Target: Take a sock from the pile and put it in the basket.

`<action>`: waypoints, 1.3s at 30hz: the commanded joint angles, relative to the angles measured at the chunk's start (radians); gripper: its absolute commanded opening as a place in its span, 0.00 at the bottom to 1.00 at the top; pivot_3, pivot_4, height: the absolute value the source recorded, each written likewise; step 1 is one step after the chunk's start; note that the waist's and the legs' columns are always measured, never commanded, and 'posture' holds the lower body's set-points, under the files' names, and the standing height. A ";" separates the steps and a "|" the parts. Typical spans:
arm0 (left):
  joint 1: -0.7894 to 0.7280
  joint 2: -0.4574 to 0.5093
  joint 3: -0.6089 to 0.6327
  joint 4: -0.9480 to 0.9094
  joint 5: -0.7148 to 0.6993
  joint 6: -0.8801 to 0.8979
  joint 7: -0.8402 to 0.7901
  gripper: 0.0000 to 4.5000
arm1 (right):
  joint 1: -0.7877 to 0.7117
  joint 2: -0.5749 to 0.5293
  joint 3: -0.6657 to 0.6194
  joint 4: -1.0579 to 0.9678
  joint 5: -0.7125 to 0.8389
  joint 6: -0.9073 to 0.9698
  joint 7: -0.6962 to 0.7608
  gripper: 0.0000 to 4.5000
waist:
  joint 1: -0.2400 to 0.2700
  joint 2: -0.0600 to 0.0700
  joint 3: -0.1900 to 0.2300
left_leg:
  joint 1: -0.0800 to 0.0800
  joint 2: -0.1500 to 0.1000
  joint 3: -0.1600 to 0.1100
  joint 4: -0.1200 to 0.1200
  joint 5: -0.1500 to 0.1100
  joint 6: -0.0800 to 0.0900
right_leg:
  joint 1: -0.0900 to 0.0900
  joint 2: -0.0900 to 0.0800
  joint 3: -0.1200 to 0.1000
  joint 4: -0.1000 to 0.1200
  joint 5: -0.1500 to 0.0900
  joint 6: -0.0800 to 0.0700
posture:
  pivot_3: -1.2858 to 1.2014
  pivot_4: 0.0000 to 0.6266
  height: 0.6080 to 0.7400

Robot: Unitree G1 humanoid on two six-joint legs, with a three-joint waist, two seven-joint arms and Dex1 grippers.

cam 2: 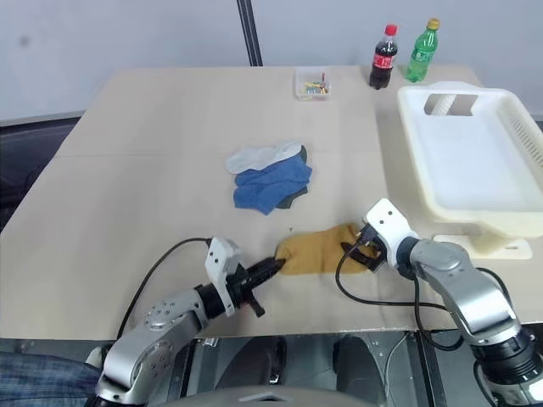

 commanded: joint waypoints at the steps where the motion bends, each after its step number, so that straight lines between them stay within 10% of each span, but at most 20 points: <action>1: -0.020 -0.006 0.021 -0.005 0.011 -0.006 0.021 0.00 | 0.013 0.024 -0.009 -0.002 -0.049 -0.007 -0.047 1.00 | -0.003 0.000 0.000 | 0.000 0.000 0.000 0.000 0.000 0.000 | 0.000 0.000 0.000 0.000 0.000 0.000 | 0.52 0.24 1.00; 5: -0.034 -0.001 0.024 0.021 0.043 -0.027 0.027 0.00 | 0.017 0.043 -0.031 -0.006 -0.087 0.029 -0.096 1.00 | -0.001 0.000 0.000 | 0.000 0.000 0.000 0.000 0.000 0.000 | 0.000 0.000 0.001 0.000 0.000 0.000 | 0.52 0.24 1.00; 12: -0.005 0.006 0.108 -0.019 -0.122 0.117 0.006 0.61 | 0.032 0.101 -0.038 -0.034 -0.095 0.082 -0.140 1.00 | -0.001 0.000 0.000 | 0.000 0.000 0.000 0.000 0.000 0.000 | 0.000 0.000 0.000 0.000 0.000 0.000 | 0.52 0.24 1.00; 21: -0.134 -0.091 0.286 0.046 -0.485 0.418 0.184 0.61 | 0.046 0.128 -0.008 -0.046 -0.103 0.085 -0.134 1.00 | 0.000 -0.004 -0.003 | 0.001 -0.001 -0.002 0.001 0.000 0.000 | 0.000 0.000 -0.001 0.001 0.000 0.000 | 0.52 0.24 1.00; 39: -0.338 -0.019 0.008 0.348 -0.268 0.454 0.036 0.61 | 0.041 0.161 0.028 -0.044 -0.136 0.067 -0.130 1.00 | 0.000 0.001 -0.021 | 0.004 -0.004 -0.001 0.000 0.000 -0.001 | 0.001 0.000 0.001 0.001 0.000 0.000 | 0.52 0.24 1.00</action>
